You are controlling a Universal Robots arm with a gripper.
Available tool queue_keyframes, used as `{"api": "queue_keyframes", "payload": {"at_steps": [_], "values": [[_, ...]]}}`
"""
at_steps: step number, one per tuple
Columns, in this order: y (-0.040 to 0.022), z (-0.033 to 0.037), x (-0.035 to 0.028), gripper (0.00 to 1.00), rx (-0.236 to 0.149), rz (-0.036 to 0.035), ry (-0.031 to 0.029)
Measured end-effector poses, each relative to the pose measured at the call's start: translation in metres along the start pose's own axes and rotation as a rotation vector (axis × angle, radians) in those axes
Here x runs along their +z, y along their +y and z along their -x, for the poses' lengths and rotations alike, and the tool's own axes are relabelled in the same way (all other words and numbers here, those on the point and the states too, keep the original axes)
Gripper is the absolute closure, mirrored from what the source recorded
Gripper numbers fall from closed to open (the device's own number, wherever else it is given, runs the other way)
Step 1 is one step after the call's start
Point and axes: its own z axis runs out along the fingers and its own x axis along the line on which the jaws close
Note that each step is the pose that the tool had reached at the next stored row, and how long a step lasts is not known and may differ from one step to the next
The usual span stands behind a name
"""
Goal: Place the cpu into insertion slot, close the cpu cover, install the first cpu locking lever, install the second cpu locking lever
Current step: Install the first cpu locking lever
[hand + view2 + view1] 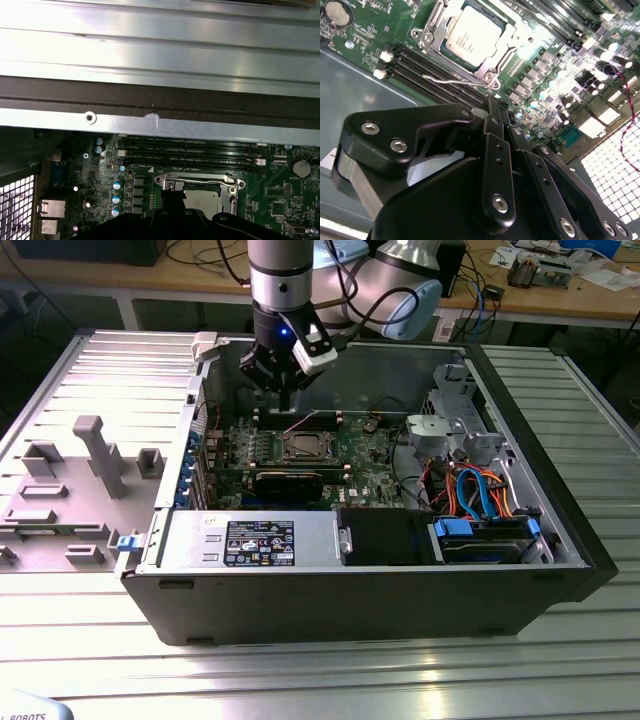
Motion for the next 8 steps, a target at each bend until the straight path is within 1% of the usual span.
{"api": "queue_keyframes", "payload": {"at_steps": [1, 8], "values": [[-0.0001, -0.0001, 0.0, 0.89, 0.0, 0.0101, -0.0007], [-0.0001, -0.0001, 0.0, 0.89, 0.0, 0.0127, -0.0008]]}}
